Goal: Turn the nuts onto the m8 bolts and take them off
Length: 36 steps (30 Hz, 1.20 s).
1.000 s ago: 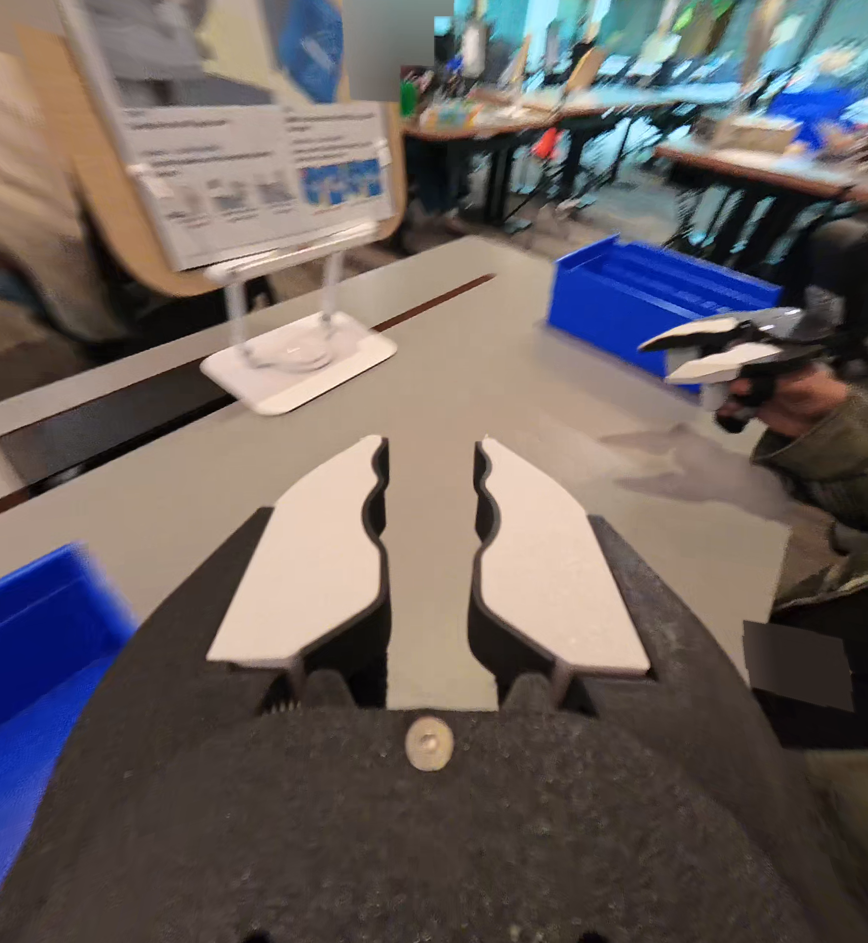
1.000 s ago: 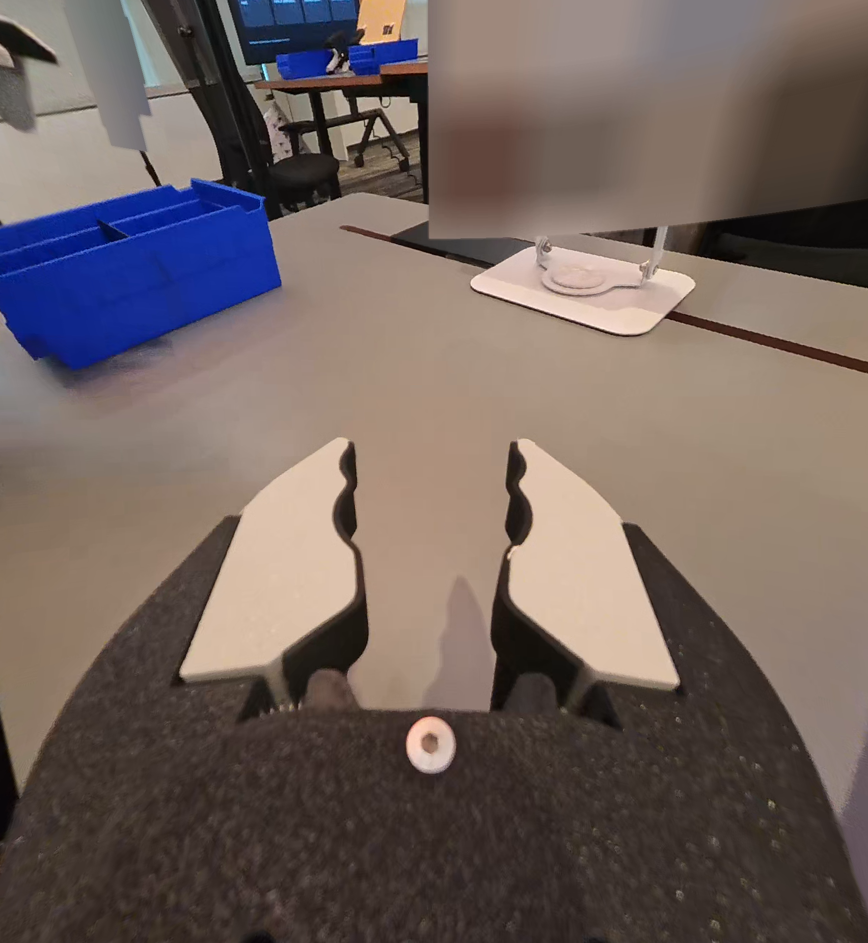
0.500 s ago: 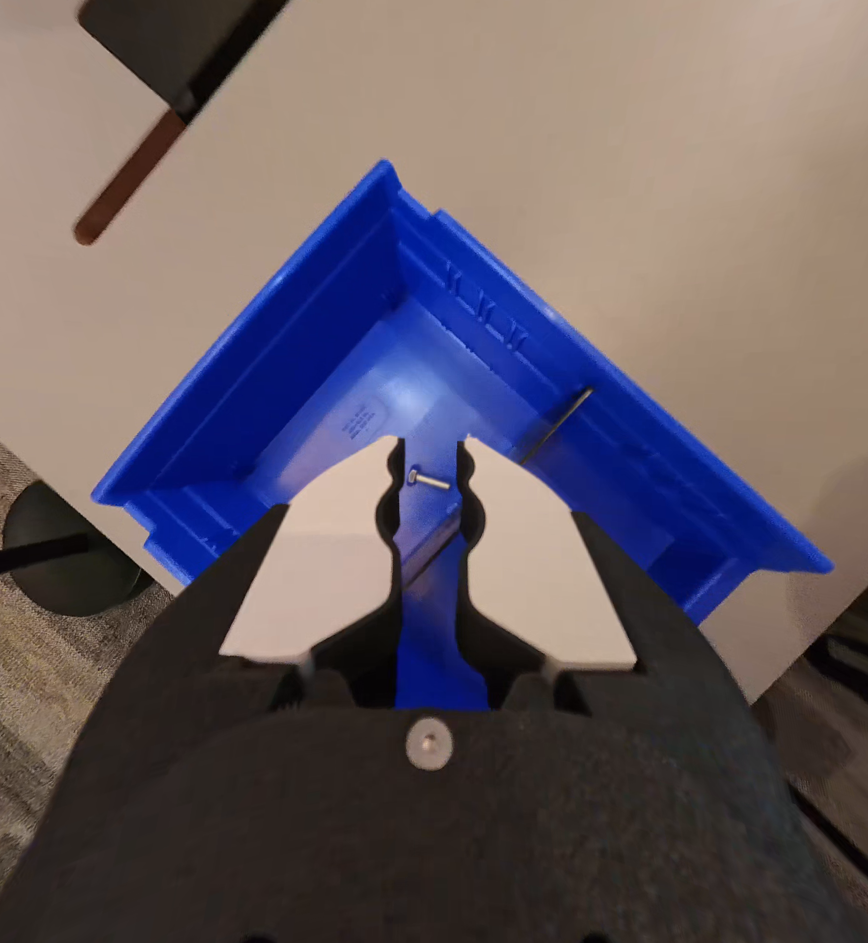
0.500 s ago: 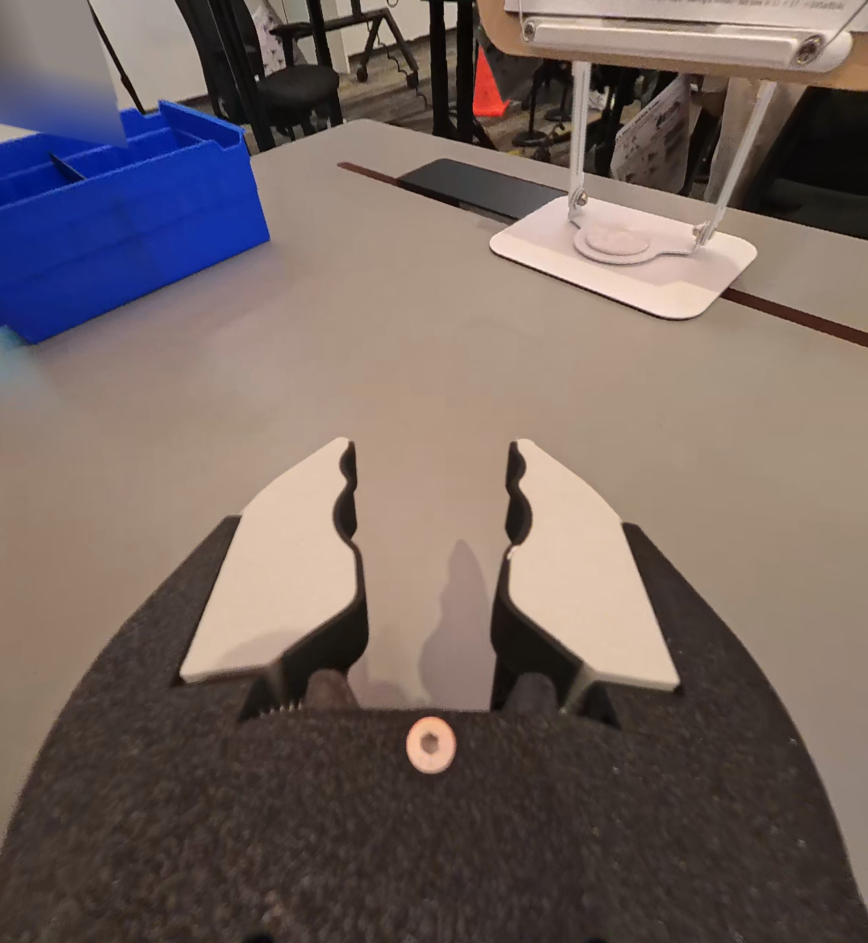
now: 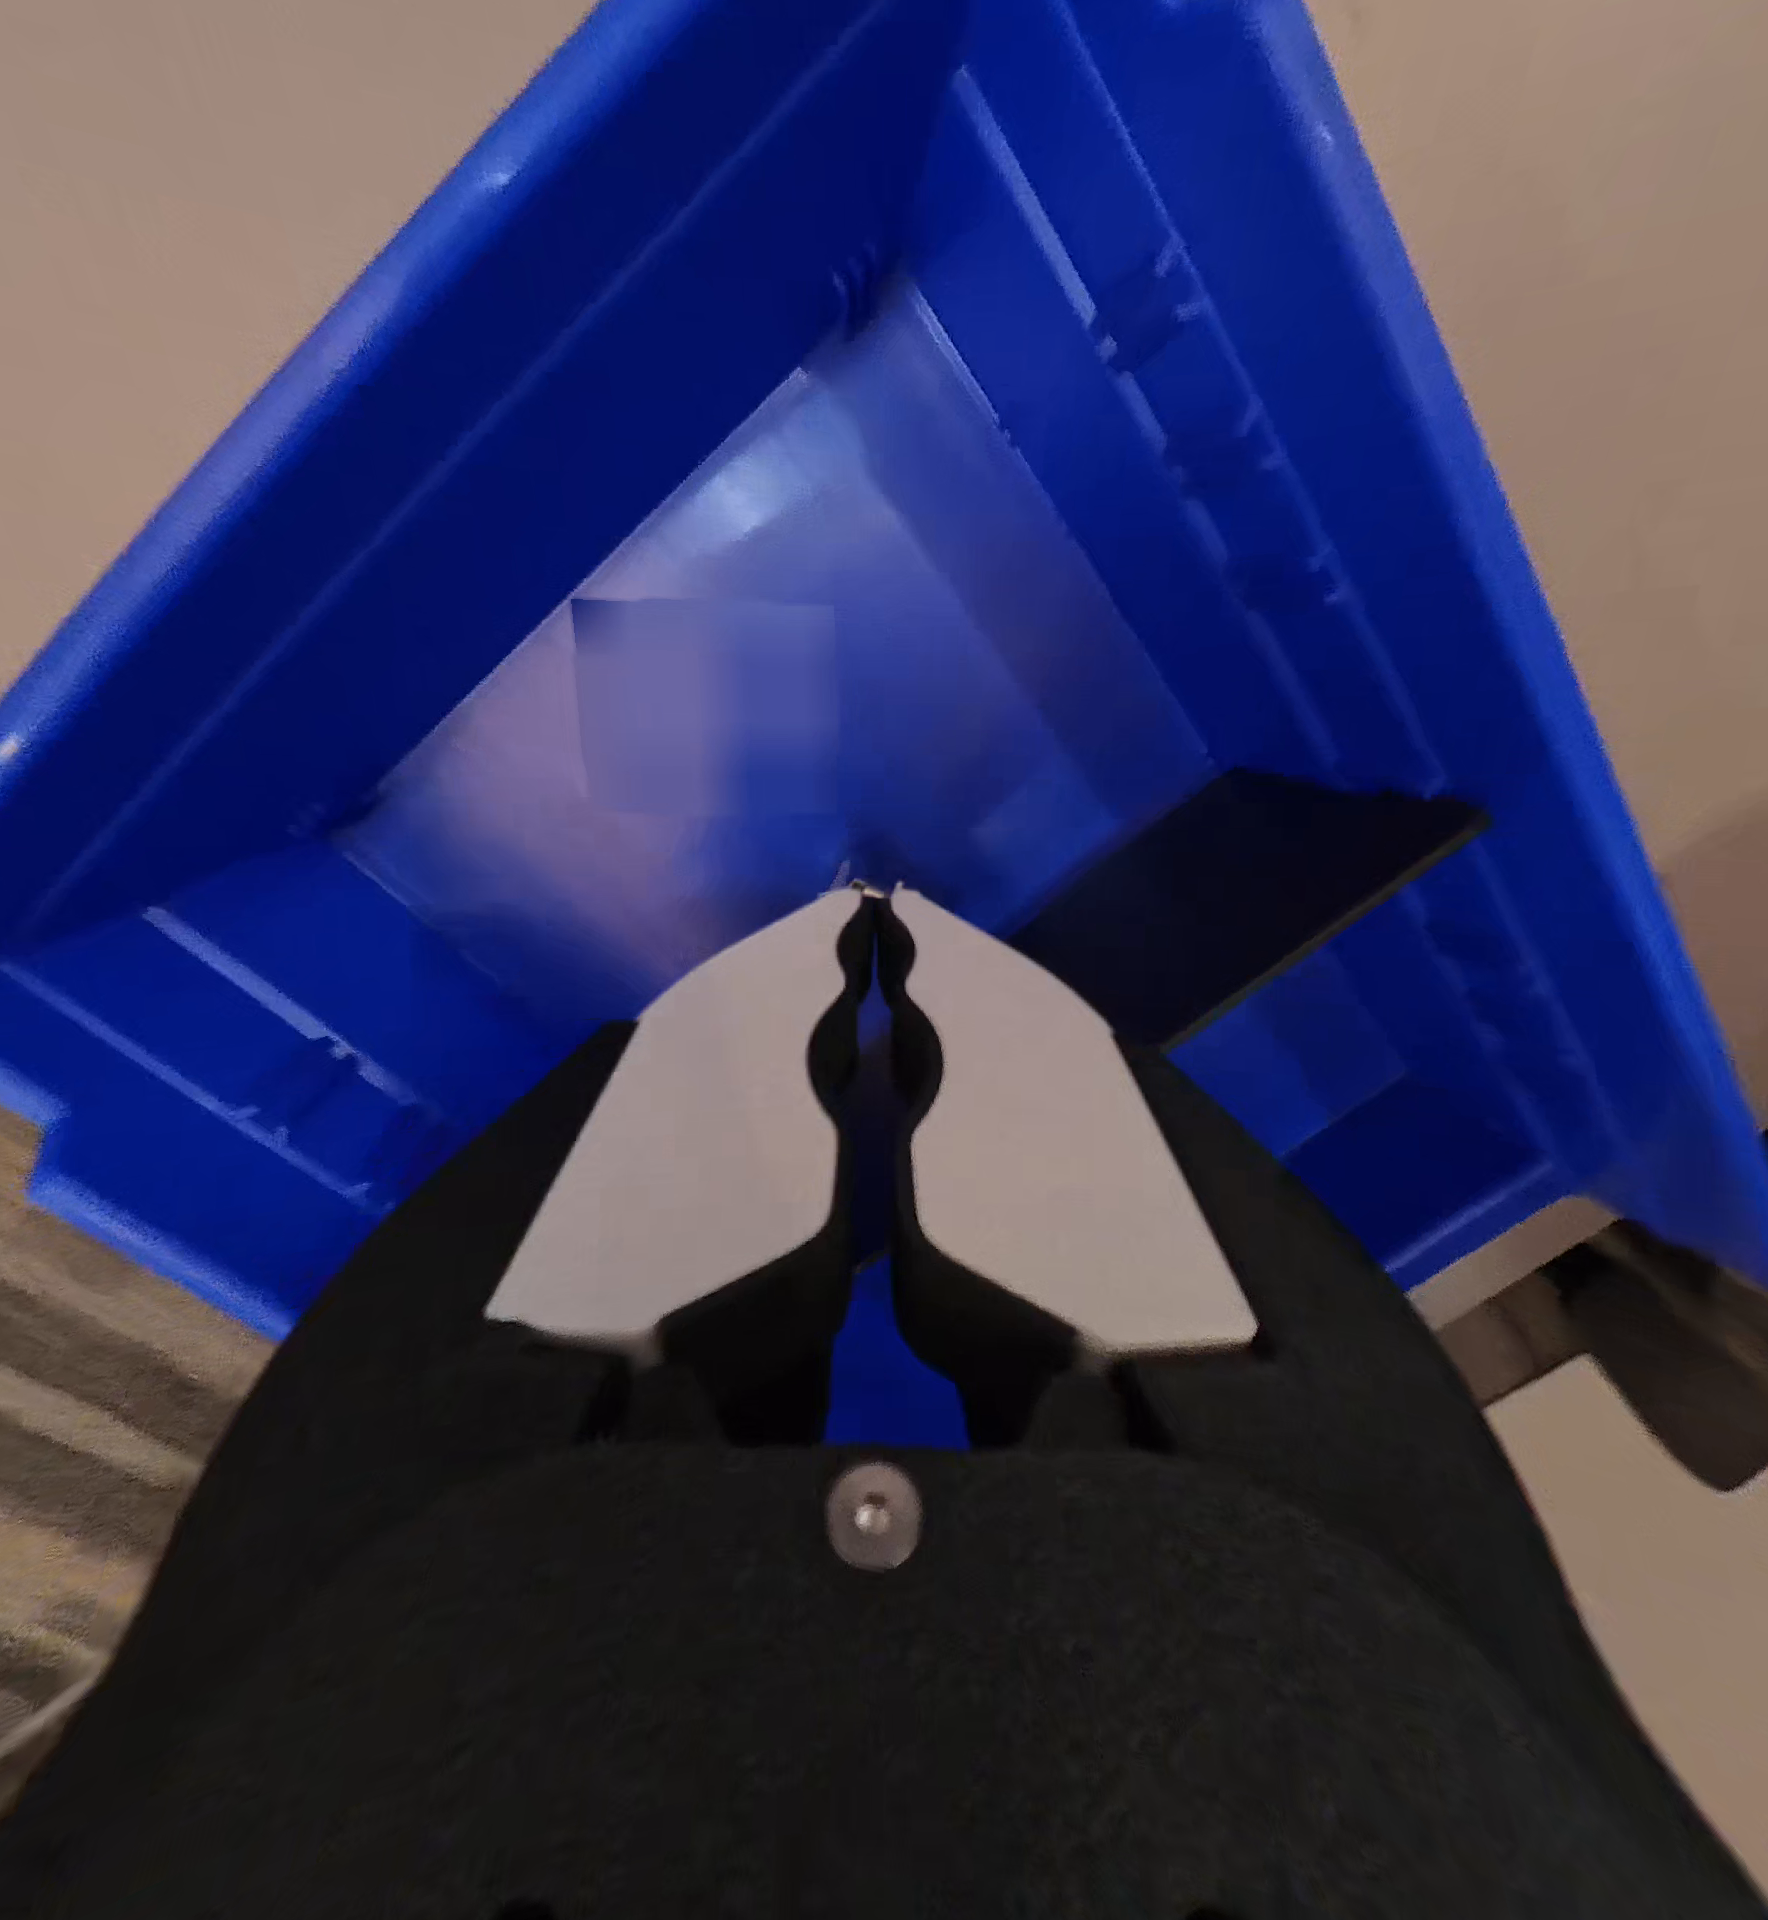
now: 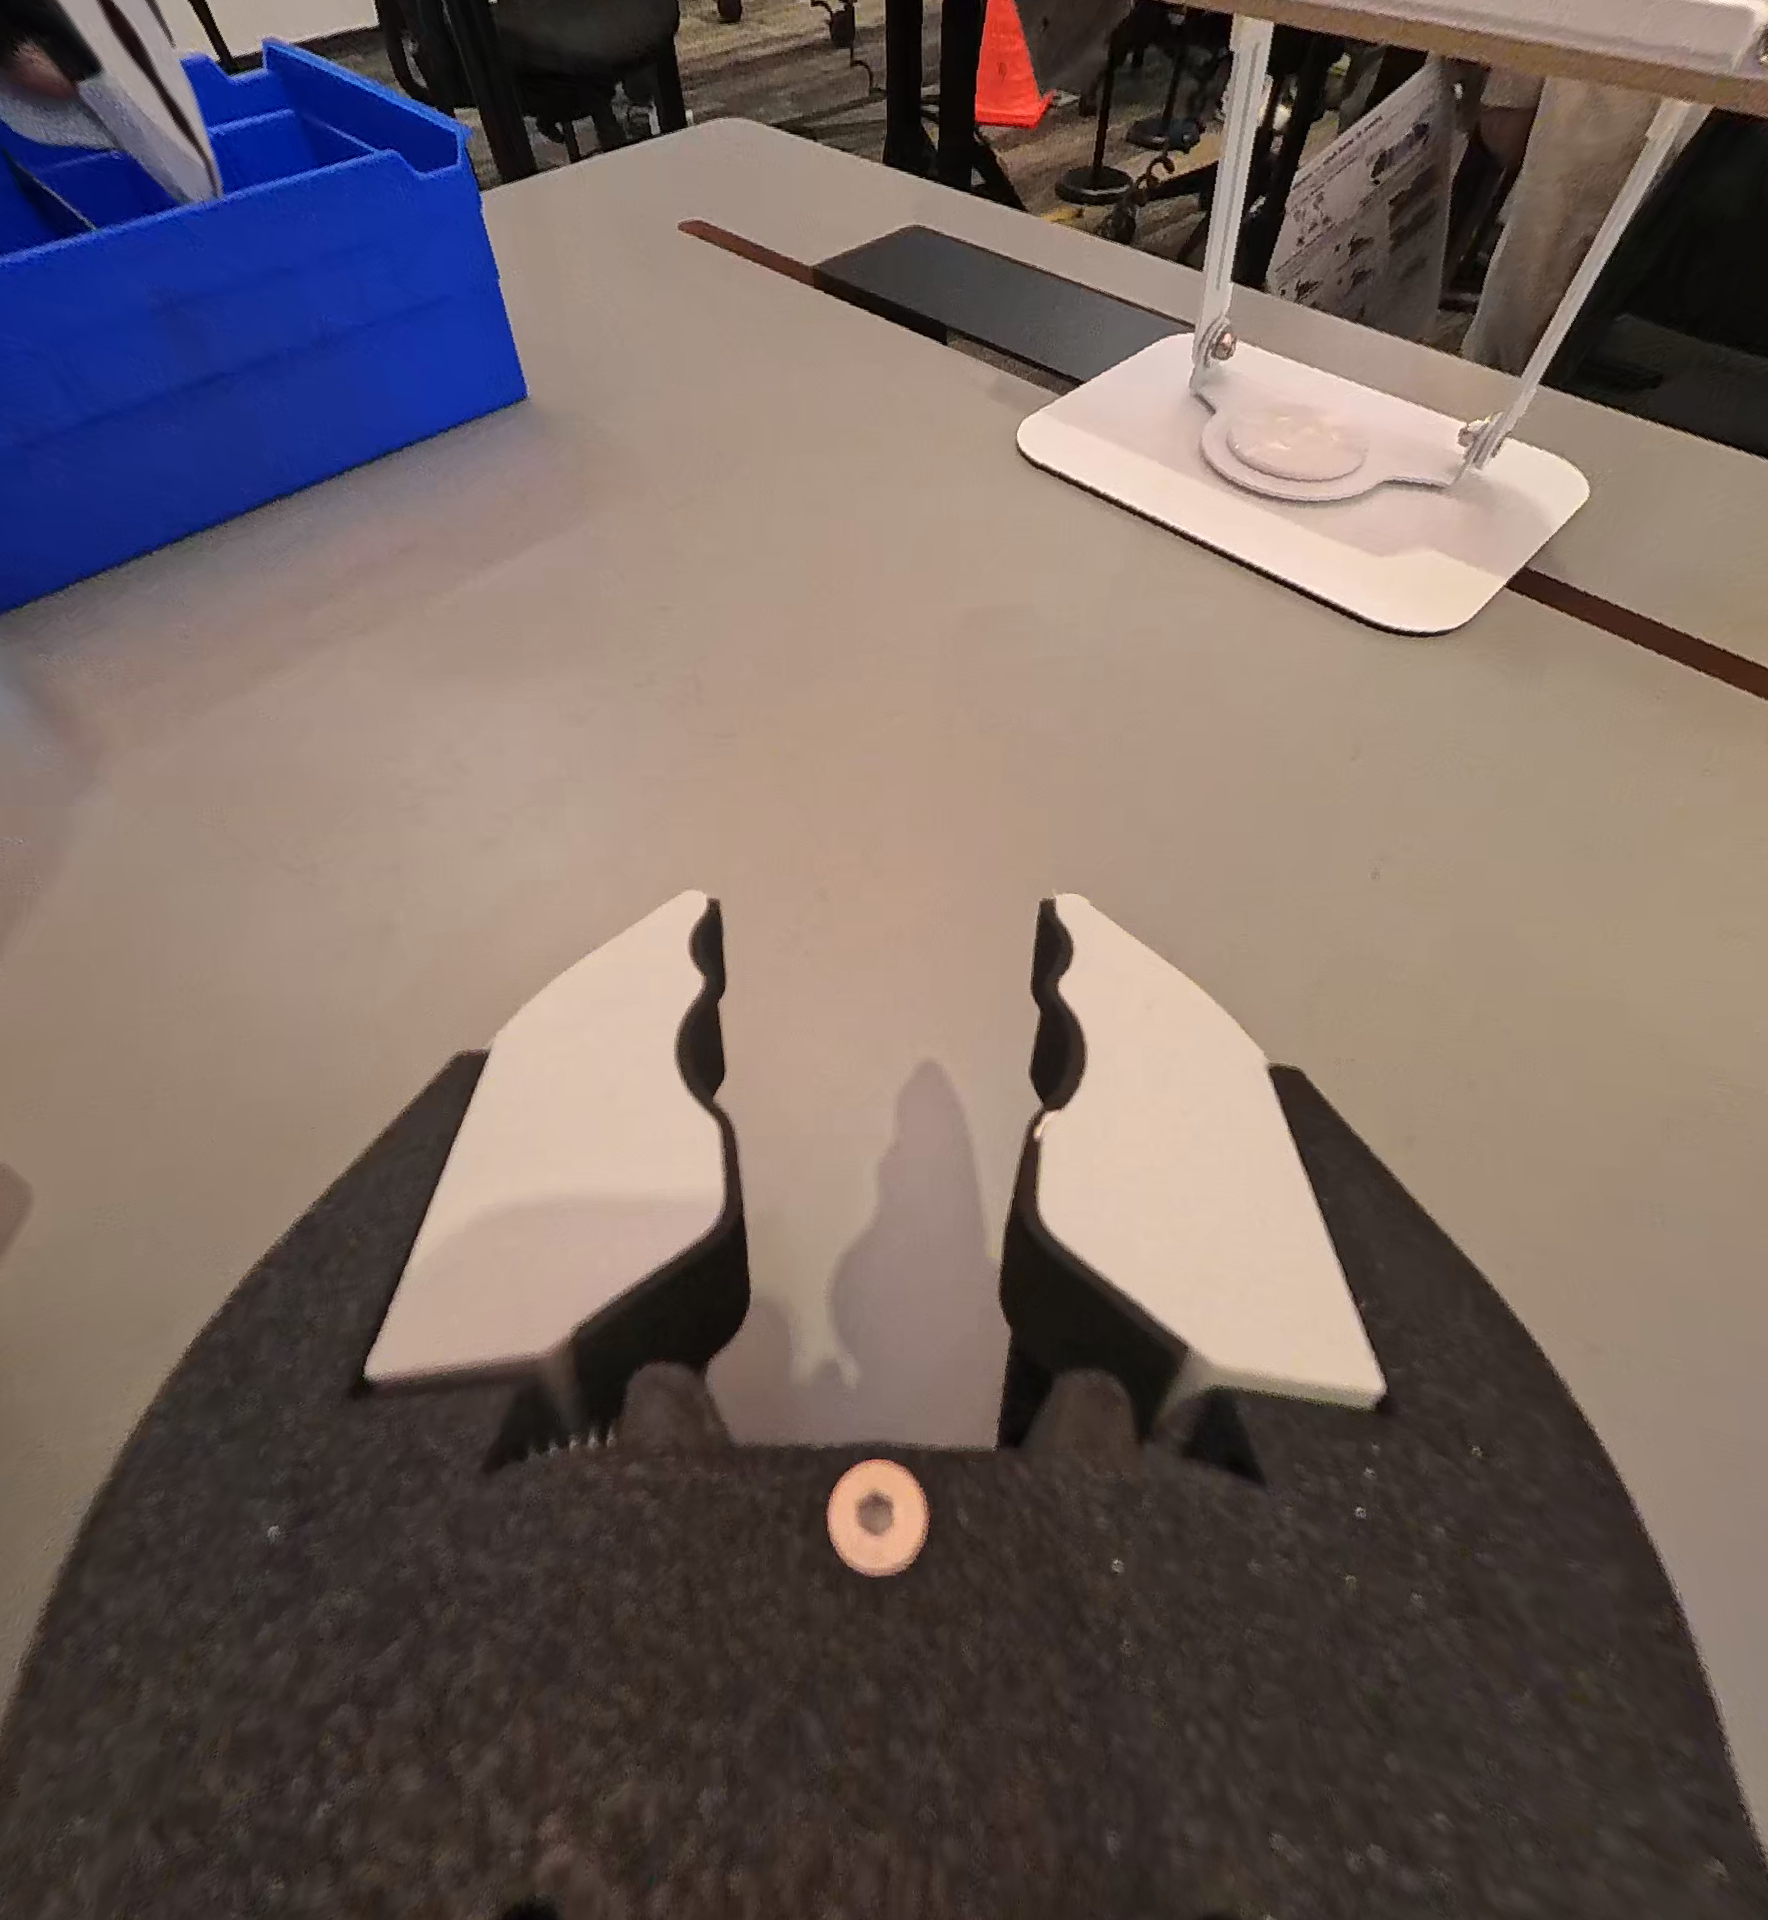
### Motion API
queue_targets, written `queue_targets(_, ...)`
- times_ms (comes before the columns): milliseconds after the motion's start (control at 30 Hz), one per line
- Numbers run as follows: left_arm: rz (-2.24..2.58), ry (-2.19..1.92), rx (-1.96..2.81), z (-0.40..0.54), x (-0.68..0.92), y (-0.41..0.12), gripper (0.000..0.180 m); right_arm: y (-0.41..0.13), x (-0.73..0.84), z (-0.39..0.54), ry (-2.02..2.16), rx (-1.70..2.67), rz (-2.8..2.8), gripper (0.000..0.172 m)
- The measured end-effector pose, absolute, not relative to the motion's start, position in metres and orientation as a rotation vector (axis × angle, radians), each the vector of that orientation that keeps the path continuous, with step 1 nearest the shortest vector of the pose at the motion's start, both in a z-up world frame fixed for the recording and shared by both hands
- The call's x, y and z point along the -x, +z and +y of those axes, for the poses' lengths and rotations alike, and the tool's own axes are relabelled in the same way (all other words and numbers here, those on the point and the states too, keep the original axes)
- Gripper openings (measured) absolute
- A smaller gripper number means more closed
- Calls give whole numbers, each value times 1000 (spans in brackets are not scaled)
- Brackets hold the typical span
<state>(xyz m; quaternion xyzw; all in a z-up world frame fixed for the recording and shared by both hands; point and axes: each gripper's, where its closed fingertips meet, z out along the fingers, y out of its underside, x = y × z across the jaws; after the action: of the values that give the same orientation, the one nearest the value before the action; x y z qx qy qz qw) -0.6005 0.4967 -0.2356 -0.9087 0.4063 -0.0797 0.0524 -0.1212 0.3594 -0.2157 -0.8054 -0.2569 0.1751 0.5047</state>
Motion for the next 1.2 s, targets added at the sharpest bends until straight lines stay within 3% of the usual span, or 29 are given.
queue_targets(33, 1188, -245, 2804, 496, 600, -238, 1, -215, 121, 358, 425, 1937, -621, 57)
queue_targets(533, 896, -143, 3118, 495, 607, -265, 16, -199, 96, 339, 412, 1878, -584, 59)
queue_targets(867, 903, -133, 3270, 489, 604, -276, 11, -194, 92, 334, 398, 1870, -577, 60)
queue_targets(1200, 858, -10, 3347, 489, 614, -282, 26, -192, 89, 331, 381, 1865, -576, 63)
